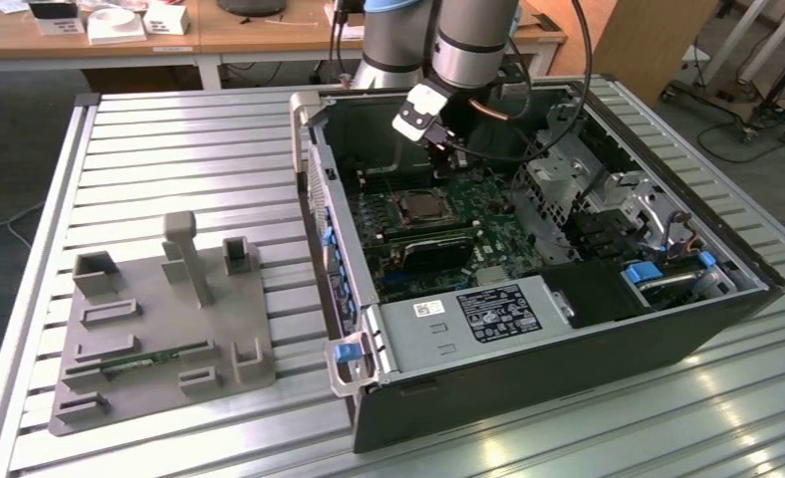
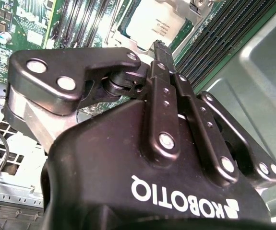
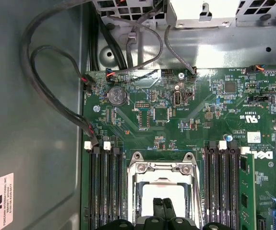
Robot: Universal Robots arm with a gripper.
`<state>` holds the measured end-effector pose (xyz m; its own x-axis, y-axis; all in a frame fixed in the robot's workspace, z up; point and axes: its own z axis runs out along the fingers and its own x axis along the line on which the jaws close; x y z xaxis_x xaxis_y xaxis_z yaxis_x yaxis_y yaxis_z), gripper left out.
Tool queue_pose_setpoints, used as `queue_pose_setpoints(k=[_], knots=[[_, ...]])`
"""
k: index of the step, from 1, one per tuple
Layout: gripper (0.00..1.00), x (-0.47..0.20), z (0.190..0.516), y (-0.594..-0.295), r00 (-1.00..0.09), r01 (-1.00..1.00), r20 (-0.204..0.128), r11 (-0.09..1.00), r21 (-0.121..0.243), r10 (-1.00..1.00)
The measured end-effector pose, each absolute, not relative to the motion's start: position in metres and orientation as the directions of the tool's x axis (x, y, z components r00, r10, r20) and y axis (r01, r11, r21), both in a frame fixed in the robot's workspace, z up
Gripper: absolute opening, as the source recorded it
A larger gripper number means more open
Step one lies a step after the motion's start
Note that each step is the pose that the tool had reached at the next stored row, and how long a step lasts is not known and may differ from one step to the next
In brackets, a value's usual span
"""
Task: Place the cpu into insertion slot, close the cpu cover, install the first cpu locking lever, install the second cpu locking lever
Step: 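Close the cpu cover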
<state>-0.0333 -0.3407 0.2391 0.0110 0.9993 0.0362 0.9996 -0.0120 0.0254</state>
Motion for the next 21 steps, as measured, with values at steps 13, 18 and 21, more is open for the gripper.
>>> queue_pose_setpoints(k=[13,18,21], knots=[[0.11,-0.041,0.238,-0.341,0.011,1.000,0.036,-0.012,0.026,0.999],[0.11,-0.055,0.236,-0.341,0.008,1.000,0.036,-0.009,0.026,0.999],[0.11,-0.059,0.233,-0.341,0.005,1.000,0.036,-0.006,0.026,0.999]])
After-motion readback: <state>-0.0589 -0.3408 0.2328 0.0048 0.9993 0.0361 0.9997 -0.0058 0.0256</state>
